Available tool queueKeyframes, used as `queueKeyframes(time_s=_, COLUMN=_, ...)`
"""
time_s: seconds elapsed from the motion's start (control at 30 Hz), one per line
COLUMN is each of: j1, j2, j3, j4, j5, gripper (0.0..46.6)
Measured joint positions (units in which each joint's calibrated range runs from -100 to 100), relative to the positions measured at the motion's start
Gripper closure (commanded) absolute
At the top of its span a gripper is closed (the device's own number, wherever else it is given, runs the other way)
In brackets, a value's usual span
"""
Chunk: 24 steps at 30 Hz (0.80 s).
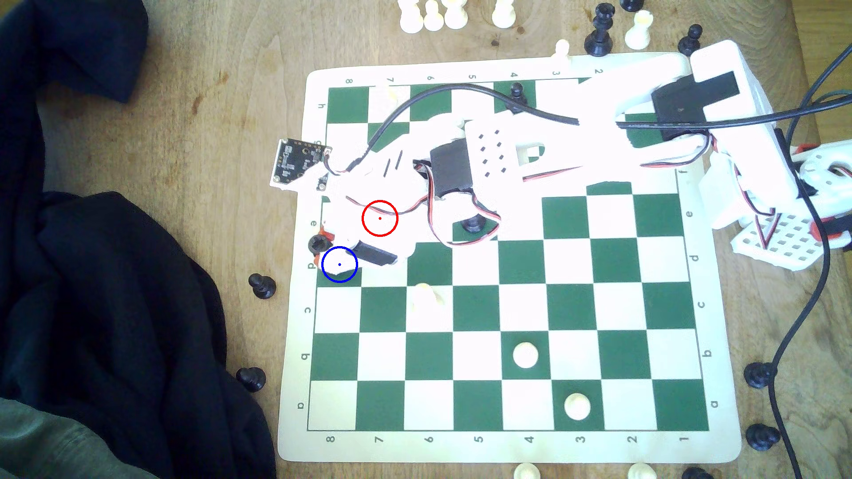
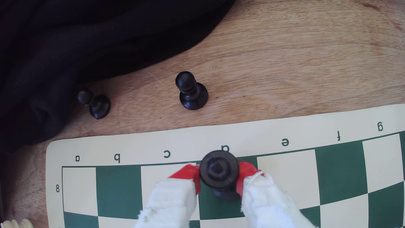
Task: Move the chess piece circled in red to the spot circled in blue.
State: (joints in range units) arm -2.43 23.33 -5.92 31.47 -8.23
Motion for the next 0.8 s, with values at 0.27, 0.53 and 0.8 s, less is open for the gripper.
queueKeyframes(time_s=0.27, j1=0.00, j2=0.17, j3=-0.09, j4=0.32, j5=0.00, gripper=45.4)
queueKeyframes(time_s=0.53, j1=0.07, j2=1.59, j3=-0.90, j4=0.40, j5=-0.59, gripper=41.3)
queueKeyframes(time_s=0.8, j1=0.22, j2=1.68, j3=-0.90, j4=3.11, j5=-0.54, gripper=26.0)
